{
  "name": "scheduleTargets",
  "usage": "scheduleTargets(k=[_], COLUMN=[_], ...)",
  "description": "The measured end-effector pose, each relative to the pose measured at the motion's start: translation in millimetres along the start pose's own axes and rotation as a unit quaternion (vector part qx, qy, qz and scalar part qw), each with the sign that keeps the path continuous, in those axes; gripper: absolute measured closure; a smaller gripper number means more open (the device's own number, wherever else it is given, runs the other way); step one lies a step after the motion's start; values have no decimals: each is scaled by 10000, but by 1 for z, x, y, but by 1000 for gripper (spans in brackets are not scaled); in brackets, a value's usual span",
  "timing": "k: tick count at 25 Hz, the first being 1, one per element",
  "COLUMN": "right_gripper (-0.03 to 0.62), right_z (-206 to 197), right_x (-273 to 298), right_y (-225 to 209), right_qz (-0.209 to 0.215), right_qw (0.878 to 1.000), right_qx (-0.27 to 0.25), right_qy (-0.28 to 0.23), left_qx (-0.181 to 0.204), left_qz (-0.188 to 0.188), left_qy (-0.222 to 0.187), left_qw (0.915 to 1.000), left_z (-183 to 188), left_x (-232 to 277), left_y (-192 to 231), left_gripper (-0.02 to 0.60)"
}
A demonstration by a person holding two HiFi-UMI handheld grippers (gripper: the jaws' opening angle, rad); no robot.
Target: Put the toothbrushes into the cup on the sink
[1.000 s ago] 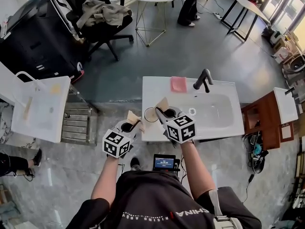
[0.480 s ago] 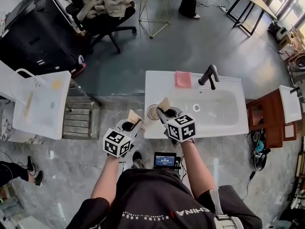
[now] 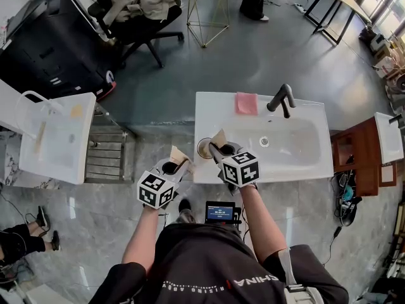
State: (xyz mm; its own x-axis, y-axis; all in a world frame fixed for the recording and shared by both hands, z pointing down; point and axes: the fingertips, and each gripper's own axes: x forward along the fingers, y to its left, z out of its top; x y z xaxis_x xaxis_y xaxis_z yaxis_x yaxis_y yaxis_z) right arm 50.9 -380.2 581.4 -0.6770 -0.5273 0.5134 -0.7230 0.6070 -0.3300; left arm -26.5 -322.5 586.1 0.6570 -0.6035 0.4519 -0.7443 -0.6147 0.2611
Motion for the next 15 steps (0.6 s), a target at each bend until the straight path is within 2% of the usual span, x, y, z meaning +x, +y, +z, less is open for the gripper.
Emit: scheduleTargets(k=[9, 15], right_gripper=[542, 468], right_z=[-3, -6], right_x=[-1, -8], right_y=[-7, -11], right_qz=[-144, -231], right_qw=[9999, 9997], right_qx=[40, 36], right_qy=[37, 105], left_qx=[-4, 13], left_qz=[-1, -54], left_qy=[7, -18], left_qw=[10000, 10000], left_z=[0, 0], left_x=[1, 2], left_y=[1, -5], left_gripper=[545, 545])
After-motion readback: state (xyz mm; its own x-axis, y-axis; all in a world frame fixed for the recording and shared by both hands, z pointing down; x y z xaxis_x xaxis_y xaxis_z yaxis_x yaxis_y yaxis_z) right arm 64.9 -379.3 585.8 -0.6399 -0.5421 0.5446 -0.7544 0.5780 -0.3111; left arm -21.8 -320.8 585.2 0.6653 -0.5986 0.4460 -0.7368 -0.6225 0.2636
